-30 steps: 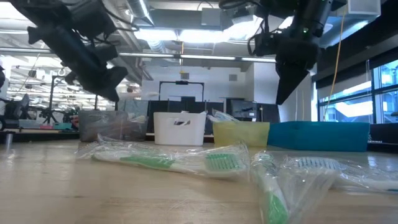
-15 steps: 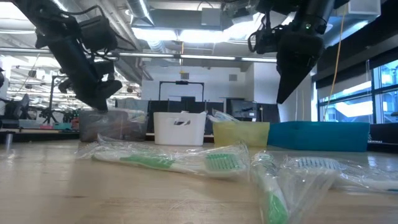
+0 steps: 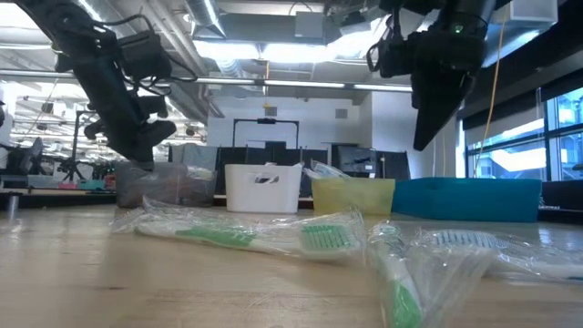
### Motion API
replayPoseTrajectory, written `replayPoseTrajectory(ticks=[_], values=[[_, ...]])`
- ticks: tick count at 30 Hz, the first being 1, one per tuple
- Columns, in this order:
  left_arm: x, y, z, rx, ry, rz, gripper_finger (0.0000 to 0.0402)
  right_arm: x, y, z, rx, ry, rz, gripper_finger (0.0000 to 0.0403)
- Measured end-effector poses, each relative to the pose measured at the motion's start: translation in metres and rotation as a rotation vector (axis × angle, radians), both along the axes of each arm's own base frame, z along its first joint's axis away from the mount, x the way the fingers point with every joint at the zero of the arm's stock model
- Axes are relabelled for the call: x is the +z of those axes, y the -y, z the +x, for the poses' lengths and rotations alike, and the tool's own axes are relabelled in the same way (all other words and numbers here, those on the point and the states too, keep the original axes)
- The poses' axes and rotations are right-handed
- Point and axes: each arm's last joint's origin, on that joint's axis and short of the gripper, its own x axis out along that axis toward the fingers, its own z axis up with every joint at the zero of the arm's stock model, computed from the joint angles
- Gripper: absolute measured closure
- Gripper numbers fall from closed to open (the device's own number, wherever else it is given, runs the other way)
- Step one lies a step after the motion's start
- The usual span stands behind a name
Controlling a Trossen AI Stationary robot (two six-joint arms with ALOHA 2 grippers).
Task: Pick & Place Toothbrushes
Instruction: Put the orange toothbrush into the black bin, then put the blue toothbrush into the yellow bin
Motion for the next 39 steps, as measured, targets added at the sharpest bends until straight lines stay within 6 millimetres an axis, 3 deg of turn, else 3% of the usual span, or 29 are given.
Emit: replayPoseTrajectory(ticks=[12,27,39], values=[[0.0,-0.002,-0.002,0.018,-0.003,-0.001,0.0307,0.002,-0.042,-0.002,0.034,0.053,0.137,0.037],[0.0,-0.002,0.0,-0.013,0.01,-0.018,0.0183,0.01,-0.097,-0.008,0.218,0.206,0.19,0.0365],[0.028,-0.007,0.013,-0.112,0.085,-0.029,0.0158,0.01,-0.12,-0.021,0.303,0.2,0.192,0.0382]])
